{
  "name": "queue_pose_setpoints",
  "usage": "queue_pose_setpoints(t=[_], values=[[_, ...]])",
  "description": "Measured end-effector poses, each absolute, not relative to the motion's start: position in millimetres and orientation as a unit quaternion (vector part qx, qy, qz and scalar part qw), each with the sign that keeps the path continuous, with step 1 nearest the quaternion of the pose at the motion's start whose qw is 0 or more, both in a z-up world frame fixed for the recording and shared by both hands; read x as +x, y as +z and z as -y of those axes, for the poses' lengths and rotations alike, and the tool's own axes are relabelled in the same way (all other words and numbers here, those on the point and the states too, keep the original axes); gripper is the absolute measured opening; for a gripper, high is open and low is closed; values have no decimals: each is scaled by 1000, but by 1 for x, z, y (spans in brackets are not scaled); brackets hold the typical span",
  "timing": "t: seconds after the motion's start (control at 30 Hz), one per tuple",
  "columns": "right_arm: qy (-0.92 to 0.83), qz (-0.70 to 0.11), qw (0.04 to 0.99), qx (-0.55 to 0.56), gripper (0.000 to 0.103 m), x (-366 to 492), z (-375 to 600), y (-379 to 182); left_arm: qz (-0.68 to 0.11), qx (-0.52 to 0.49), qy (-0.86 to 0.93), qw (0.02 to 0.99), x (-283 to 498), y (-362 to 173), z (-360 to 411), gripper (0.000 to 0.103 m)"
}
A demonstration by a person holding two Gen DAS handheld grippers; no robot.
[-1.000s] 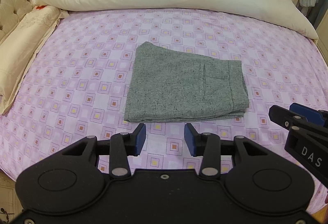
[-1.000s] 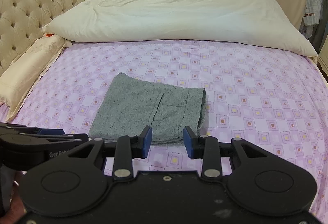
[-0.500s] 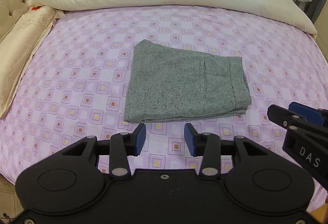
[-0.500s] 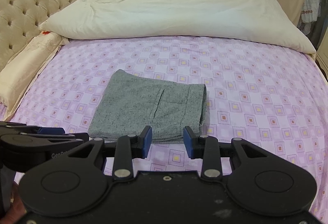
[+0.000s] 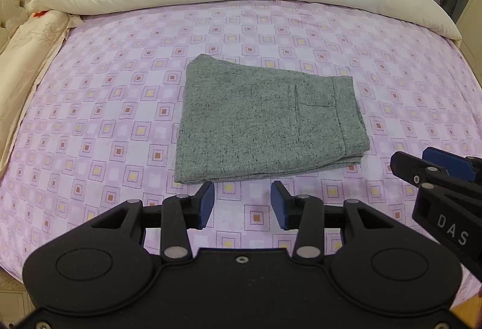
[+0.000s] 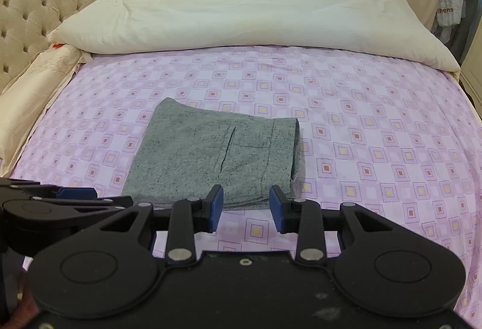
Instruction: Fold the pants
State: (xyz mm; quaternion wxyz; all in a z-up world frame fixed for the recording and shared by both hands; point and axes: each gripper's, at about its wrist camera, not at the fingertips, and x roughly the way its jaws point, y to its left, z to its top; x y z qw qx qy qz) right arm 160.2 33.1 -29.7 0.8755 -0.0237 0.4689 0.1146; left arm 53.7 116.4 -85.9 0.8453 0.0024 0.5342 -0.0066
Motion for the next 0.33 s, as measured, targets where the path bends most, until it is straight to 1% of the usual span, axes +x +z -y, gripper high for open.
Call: queue_pose_setpoints(t=[0.33], values=[[104, -480, 871, -21, 36, 173, -43, -40, -538, 5, -19, 843, 62, -94, -117, 51]])
